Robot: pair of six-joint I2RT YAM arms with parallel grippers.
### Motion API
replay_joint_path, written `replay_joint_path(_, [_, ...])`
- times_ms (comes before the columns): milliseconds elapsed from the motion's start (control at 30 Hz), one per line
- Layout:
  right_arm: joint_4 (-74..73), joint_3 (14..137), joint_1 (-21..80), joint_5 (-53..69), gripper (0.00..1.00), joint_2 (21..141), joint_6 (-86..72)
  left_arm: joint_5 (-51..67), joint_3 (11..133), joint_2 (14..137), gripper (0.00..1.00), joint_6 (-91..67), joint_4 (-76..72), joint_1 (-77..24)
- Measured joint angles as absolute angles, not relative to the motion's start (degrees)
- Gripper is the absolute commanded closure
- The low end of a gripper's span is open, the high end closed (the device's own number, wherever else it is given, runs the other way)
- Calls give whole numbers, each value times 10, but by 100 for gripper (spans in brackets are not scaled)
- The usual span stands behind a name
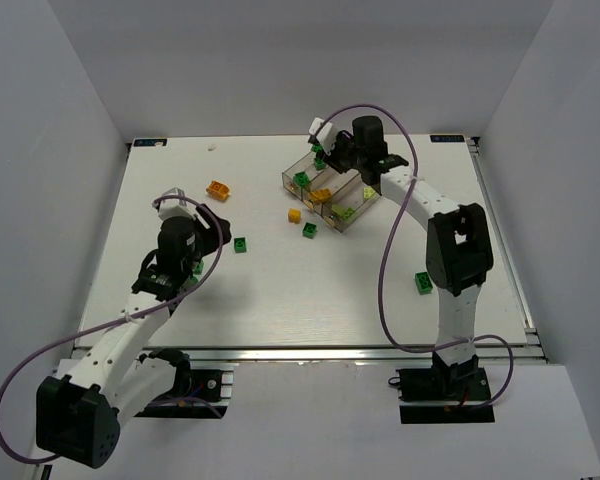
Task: Sort the legos into containers by color
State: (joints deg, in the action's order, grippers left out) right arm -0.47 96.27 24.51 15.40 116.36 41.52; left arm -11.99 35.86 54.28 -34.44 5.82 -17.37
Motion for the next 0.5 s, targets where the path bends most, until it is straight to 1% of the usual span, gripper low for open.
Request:
replay_joint_path(233, [-19, 1028, 251, 109, 100, 1213, 530, -131, 349, 522, 21, -354, 87, -174])
replay_joint_path(500, [-48, 1080, 253, 87, 100, 1253, 596, -132, 325, 494, 21, -361, 102, -174])
